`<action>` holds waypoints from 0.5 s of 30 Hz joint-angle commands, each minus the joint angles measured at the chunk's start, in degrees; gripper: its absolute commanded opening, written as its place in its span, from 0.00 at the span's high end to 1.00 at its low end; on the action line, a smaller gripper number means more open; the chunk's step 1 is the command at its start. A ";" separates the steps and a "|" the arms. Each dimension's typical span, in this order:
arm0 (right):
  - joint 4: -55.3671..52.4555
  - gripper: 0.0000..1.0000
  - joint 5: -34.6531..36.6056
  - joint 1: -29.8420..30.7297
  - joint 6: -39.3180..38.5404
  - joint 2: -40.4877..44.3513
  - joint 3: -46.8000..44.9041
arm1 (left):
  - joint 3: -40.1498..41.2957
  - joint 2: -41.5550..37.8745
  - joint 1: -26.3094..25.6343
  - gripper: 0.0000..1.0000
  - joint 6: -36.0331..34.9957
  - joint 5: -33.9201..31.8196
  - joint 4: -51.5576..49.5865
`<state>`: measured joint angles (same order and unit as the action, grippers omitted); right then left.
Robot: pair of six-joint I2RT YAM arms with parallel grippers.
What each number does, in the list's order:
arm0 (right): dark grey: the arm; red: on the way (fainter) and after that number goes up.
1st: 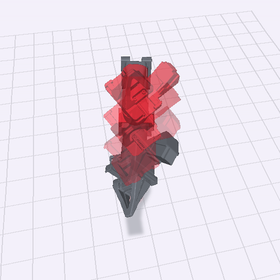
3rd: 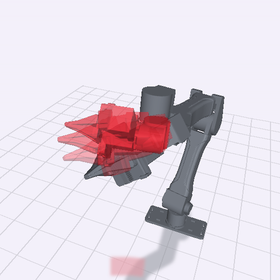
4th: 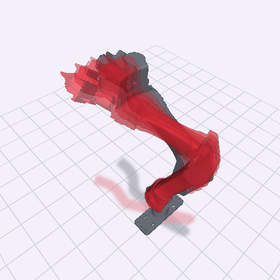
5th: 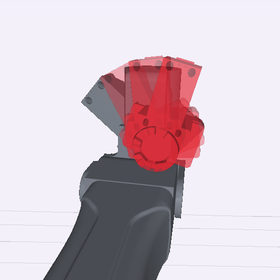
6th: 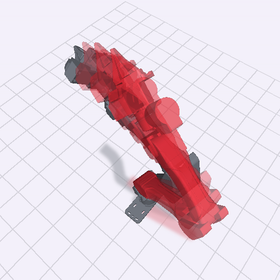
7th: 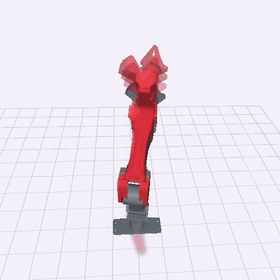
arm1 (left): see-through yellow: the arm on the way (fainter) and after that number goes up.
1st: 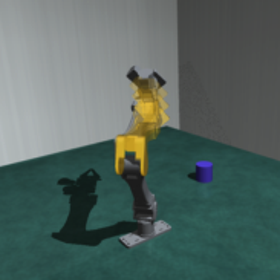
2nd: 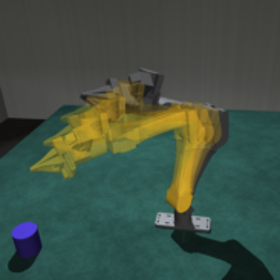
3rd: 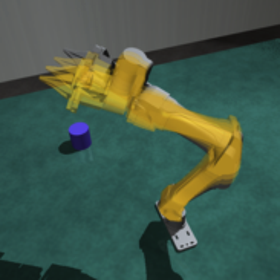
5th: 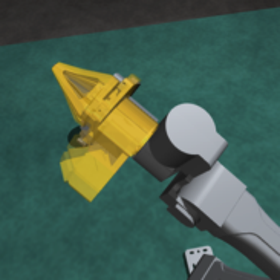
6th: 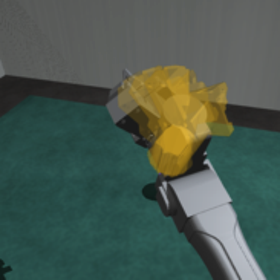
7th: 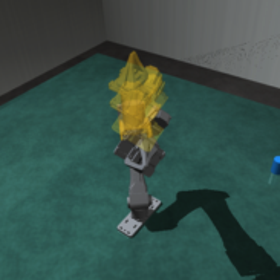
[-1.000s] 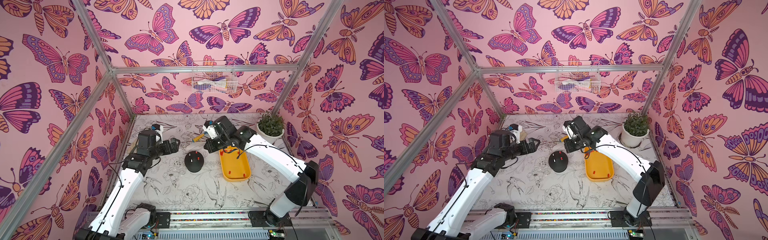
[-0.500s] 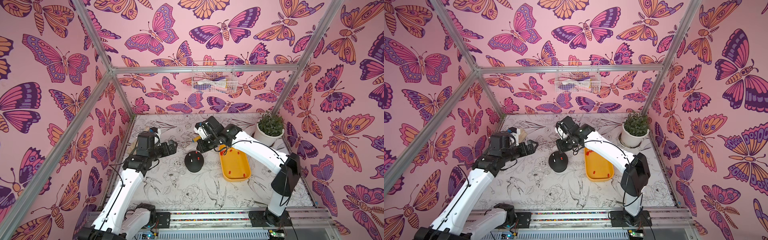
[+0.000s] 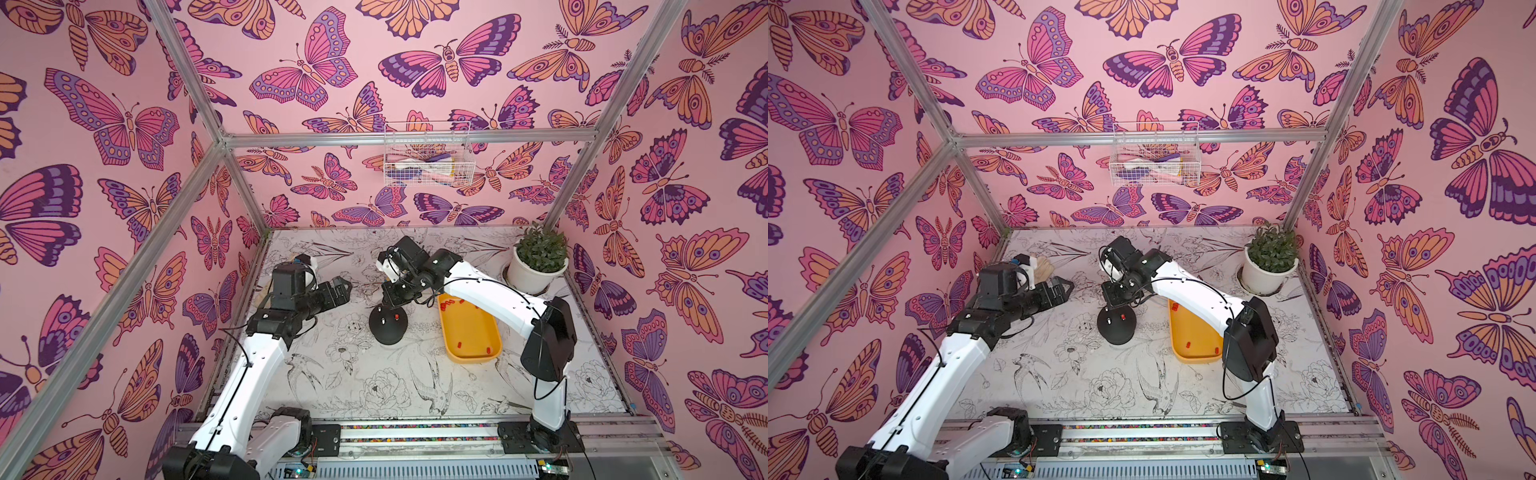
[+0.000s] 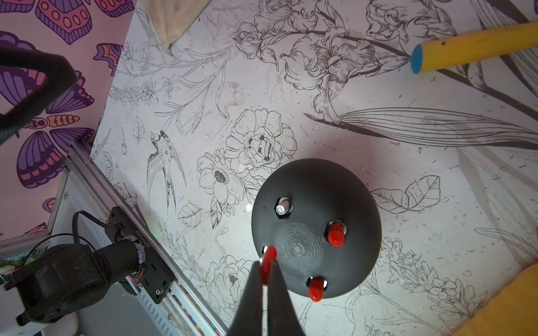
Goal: Cover the protruding screws with screw protection sleeves
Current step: Attach the screw protection sleeve to the screw.
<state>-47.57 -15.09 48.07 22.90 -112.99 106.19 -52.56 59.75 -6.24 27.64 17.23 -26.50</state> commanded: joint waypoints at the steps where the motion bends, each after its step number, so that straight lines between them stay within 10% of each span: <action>1: -1.95 0.93 -0.53 0.35 0.08 -1.56 2.85 | 1.31 0.02 0.91 0.00 0.45 1.57 1.25; 15: -2.27 0.93 -0.58 0.35 -0.33 -3.86 3.78 | 1.58 0.11 2.39 0.00 0.99 2.78 1.80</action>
<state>-48.03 -15.51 48.07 22.79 -115.61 108.18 -52.12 59.77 -4.38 28.38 18.70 -25.45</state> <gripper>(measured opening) 0.076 0.999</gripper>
